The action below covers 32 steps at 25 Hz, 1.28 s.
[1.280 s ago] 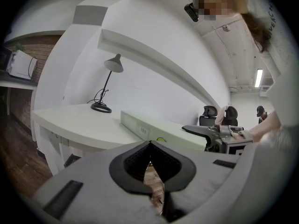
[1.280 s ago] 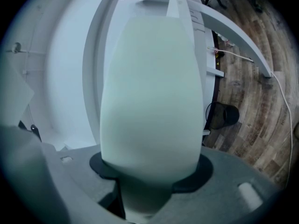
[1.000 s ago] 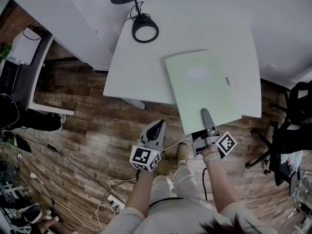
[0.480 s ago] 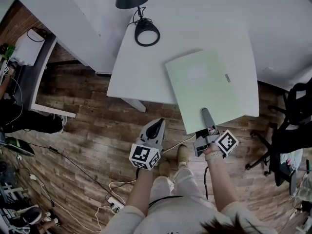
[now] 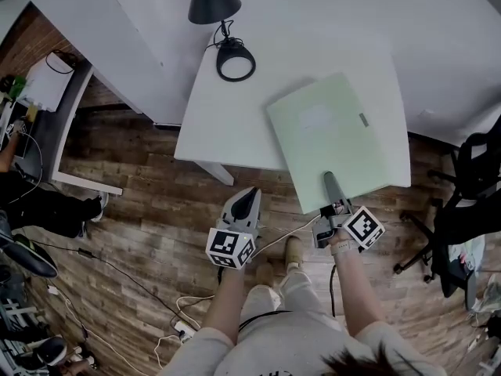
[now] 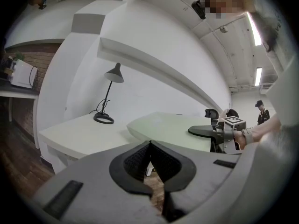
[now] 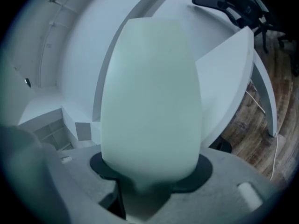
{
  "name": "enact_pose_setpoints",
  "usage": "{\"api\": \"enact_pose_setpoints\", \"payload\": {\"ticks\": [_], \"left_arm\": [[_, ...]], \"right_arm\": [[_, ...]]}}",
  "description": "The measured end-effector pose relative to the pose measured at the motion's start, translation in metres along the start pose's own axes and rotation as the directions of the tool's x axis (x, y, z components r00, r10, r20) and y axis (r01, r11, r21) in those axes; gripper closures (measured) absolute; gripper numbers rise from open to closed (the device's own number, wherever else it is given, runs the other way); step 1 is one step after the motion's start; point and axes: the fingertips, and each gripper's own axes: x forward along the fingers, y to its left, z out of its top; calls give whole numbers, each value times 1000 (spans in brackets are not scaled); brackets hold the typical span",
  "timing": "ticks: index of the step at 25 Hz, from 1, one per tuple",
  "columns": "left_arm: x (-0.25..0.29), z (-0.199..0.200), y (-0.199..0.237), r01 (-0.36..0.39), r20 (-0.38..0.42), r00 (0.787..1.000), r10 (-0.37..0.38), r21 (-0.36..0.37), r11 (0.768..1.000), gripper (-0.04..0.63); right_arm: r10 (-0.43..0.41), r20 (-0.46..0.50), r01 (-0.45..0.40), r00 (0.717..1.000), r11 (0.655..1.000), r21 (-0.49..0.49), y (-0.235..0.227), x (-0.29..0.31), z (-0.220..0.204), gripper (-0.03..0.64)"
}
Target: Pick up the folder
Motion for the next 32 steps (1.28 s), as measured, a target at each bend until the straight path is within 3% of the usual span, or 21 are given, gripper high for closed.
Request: {"api": "enact_pose_setpoints", "payload": {"ticks": [13,32], "left_arm": [[-3,30,8,-16,34,999,16,18,1000,598],[-15,56,15,-44,44,998,43,27,999,597]], "right_arm": [[-42,7,42,999,980,-196,19,-6,20,360],[-54,14,54,998,898,-436,40,-21,40,360]]}}
